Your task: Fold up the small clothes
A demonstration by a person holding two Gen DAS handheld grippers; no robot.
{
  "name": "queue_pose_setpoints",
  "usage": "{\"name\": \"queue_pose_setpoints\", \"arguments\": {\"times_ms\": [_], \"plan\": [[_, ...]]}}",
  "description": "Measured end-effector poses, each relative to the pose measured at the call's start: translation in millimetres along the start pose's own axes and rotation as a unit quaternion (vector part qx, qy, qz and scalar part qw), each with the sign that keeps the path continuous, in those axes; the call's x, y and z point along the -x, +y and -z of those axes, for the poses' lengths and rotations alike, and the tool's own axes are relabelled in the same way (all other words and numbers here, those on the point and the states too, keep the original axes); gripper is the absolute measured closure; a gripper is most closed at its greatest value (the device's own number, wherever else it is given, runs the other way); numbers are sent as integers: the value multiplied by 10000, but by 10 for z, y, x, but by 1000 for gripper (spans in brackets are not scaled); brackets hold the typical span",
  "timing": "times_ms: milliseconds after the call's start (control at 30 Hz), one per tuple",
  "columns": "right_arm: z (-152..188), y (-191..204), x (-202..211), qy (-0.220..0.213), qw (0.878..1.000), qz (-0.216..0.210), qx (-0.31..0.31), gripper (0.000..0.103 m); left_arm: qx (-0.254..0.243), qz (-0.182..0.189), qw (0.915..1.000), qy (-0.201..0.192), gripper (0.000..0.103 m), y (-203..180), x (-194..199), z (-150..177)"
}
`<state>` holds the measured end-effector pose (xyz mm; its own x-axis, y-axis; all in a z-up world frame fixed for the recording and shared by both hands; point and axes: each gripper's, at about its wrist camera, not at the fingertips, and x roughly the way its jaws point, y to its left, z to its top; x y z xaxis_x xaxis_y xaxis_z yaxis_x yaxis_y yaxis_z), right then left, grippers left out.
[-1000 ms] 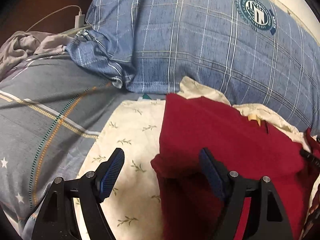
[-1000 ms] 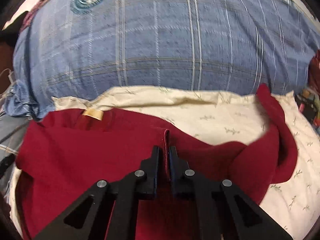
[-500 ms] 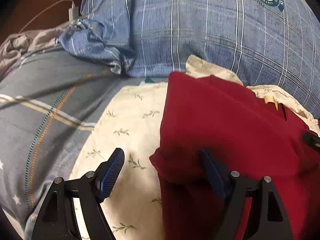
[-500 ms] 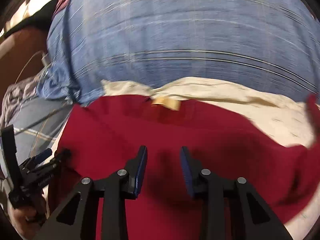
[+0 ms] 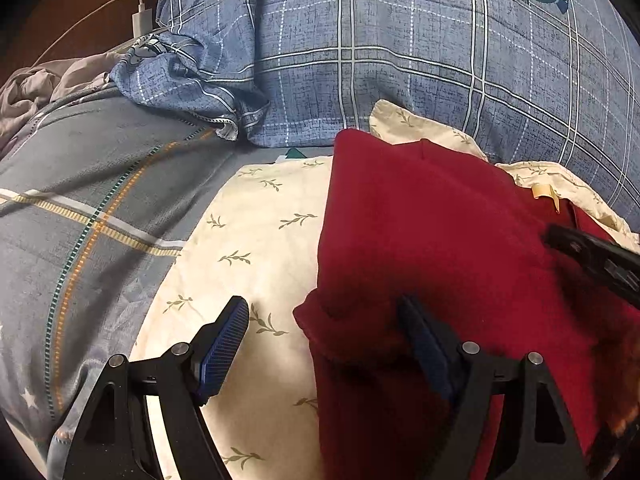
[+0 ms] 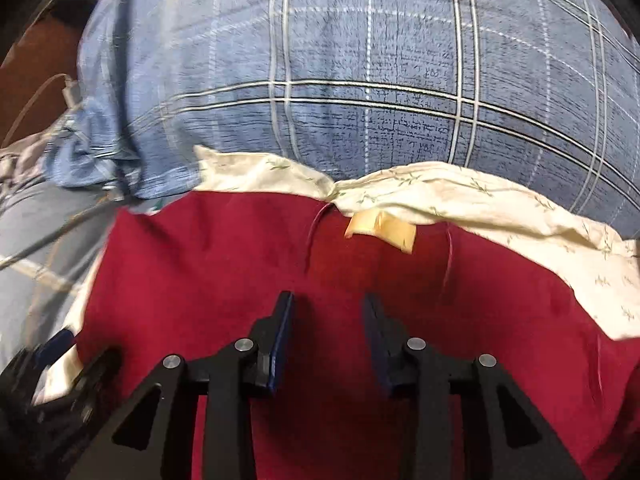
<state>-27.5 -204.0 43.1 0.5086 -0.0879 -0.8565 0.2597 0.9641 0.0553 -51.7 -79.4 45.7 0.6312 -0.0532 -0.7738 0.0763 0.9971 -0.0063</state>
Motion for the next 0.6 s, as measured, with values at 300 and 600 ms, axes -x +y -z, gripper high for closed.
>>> {"name": "queue_pose_setpoints", "arguments": {"times_ms": [300, 600], "plan": [[423, -250, 292, 111, 9985, 537, -1, 62, -91, -144, 9997, -162, 24, -48, 82, 40], [523, -497, 665, -194, 9976, 662, -103, 54, -117, -32, 9988, -470, 26, -103, 408, 61]]}}
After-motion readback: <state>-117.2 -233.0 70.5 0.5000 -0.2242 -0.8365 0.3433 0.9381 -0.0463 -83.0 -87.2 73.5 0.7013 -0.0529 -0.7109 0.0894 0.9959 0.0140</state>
